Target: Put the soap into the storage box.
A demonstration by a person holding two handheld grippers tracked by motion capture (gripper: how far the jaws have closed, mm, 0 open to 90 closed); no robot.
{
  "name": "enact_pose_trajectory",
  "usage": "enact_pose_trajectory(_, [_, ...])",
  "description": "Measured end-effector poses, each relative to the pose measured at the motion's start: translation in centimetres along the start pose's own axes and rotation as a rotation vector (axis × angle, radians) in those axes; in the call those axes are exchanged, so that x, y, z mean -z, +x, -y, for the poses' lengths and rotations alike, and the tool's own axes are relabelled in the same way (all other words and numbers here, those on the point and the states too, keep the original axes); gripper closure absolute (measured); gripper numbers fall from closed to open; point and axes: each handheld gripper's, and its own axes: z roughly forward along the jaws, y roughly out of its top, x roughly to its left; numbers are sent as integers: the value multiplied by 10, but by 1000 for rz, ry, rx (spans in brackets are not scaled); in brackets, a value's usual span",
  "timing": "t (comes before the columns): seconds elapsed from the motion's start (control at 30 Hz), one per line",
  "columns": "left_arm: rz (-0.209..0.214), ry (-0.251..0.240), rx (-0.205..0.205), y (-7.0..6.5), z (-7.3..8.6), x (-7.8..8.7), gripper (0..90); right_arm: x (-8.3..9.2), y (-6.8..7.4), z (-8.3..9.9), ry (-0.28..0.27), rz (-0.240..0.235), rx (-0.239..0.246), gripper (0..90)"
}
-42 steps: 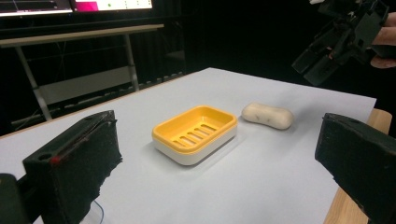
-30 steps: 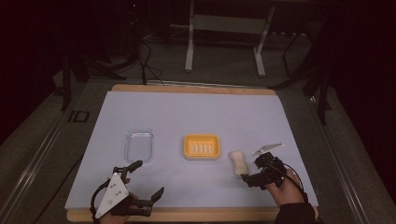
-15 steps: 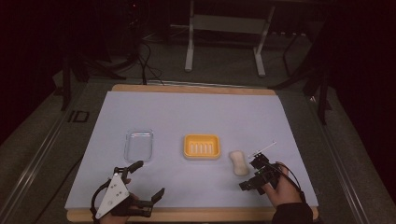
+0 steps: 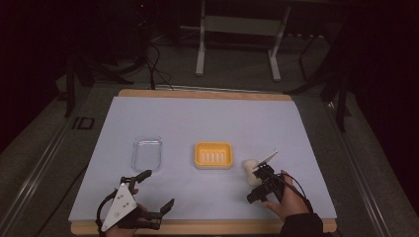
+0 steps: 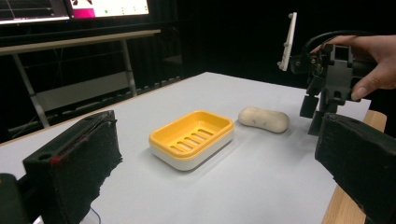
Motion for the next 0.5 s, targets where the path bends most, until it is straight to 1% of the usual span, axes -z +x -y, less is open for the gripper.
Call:
enact_pose_trajectory(0.1, [-1, 1, -4, 1, 0, 0, 1, 1, 1, -5, 4, 7, -16, 136])
enact_pose_trajectory(0.2, [-1, 0, -2, 0, 0, 0, 2, 1, 1, -10, 4, 17, -18, 137])
enact_pose_trajectory(0.43, [0, -1, -2, 0, 0, 0, 1, -3, -1, -25, 13, 64, -31, 142])
enact_pose_trajectory(0.5, [0, -1, -2, 0, 0, 0, 1, -4, -3, -29, 13, 60, -45, 143])
